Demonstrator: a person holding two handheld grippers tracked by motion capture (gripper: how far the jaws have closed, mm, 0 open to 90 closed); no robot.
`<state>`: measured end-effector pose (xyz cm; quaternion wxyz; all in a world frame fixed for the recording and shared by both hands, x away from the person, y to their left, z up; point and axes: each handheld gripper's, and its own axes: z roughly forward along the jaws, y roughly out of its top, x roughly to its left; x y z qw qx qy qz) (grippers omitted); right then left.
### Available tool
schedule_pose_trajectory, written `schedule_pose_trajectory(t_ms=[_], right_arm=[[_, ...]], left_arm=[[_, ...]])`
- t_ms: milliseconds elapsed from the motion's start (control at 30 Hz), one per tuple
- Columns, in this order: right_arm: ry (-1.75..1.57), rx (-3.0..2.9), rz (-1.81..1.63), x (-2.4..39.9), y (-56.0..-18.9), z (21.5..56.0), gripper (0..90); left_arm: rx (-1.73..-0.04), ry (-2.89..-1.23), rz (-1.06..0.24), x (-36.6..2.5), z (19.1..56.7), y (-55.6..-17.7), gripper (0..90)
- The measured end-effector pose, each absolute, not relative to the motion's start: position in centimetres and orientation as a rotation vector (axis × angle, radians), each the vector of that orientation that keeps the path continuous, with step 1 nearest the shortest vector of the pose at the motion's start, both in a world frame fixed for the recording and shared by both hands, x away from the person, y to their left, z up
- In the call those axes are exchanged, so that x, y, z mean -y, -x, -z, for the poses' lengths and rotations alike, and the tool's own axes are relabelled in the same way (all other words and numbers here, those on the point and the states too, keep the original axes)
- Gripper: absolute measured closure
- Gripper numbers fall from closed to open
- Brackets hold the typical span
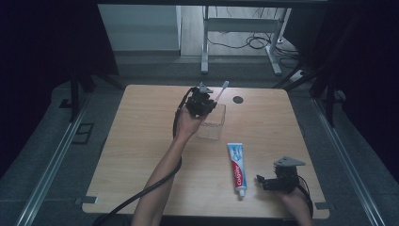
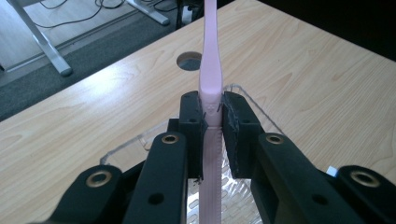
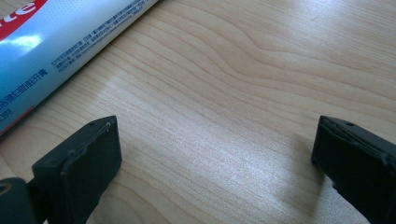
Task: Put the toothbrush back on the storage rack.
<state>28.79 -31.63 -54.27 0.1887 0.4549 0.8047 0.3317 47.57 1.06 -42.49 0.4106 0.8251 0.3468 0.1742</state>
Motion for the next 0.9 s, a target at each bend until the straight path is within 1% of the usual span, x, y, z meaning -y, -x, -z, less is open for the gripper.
schedule_pose_trajectory(t_ms=[667, 900], right_arm=[[-1.28, -2.264, -0.933, 31.6, -28.8, 54.3, 0.8], [-1.28, -2.264, -0.933, 31.6, -28.8, 54.3, 0.8]], left_arm=[[-0.901, -2.118, -0.421, -0.8, 45.2, -47.2, 78.8], [-0.894, -2.14, -0.439, -0.5, 45.3, -47.0, 78.8]])
